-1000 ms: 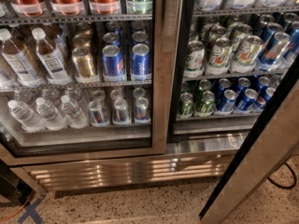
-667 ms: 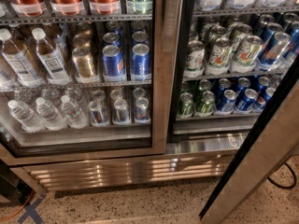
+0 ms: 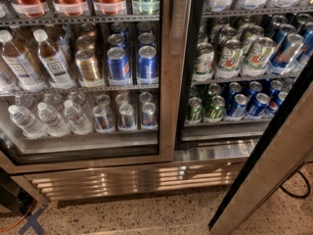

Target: Open right fridge door

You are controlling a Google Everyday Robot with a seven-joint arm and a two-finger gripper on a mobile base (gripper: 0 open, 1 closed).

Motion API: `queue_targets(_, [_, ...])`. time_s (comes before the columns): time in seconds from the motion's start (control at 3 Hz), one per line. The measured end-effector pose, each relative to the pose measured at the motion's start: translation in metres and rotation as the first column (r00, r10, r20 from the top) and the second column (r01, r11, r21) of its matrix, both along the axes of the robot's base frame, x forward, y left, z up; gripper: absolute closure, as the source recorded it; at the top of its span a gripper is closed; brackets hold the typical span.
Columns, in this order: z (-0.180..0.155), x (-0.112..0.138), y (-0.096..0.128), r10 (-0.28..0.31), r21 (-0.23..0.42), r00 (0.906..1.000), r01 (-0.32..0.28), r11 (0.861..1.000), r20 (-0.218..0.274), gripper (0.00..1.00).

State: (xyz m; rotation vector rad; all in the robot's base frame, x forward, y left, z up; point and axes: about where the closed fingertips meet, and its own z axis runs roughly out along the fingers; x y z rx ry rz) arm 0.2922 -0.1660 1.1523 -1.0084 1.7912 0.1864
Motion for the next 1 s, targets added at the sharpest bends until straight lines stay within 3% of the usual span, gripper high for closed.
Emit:
queue_targets(0.67, [0.0,0.0,0.0,0.0,0.0,1.0,0.0,1.0,0.0,0.28])
queue_targets(1.0, [0.0,0.0,0.0,0.0,0.0,1.0,0.0,1.0,0.0,0.1])
